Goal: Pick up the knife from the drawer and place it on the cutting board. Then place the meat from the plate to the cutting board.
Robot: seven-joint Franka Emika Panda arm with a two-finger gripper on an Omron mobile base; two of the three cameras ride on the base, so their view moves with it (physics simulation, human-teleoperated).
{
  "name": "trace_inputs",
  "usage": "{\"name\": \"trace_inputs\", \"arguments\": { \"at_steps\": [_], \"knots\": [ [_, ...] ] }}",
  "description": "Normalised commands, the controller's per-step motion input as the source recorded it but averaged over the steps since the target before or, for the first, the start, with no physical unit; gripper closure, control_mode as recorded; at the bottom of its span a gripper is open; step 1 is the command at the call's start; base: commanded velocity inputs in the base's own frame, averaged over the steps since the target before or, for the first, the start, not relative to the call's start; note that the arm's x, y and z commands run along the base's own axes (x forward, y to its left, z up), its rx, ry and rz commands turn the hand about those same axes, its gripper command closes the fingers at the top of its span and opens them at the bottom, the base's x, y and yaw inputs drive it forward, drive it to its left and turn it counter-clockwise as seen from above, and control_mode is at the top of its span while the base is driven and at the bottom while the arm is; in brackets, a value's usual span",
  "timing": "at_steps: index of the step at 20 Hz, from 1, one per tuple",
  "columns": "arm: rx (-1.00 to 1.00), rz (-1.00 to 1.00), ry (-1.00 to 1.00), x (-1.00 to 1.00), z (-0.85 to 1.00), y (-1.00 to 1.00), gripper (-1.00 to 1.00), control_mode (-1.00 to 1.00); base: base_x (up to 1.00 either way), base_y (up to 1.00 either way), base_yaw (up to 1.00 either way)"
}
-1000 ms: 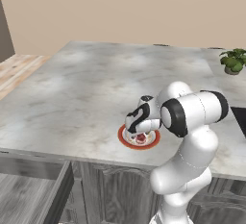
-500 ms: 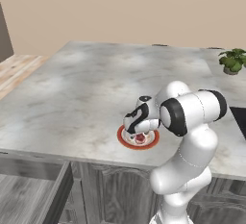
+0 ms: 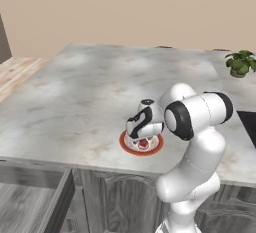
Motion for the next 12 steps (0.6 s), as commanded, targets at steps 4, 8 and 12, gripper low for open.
{"name": "trace_inputs", "arguments": {
  "at_steps": [4,8,12],
  "knots": [
    [0.01,0.00,0.03,-0.19,-0.48,1.00,1.00,-1.00,0.00,0.00,0.00],
    [0.00,0.00,0.05,-0.05,-0.56,0.94,1.00,-1.00,0.00,0.00,0.00],
    [-0.01,0.00,0.20,0.00,-0.95,0.77,1.00,-1.00,0.00,0.00,0.00]
  ]
}}
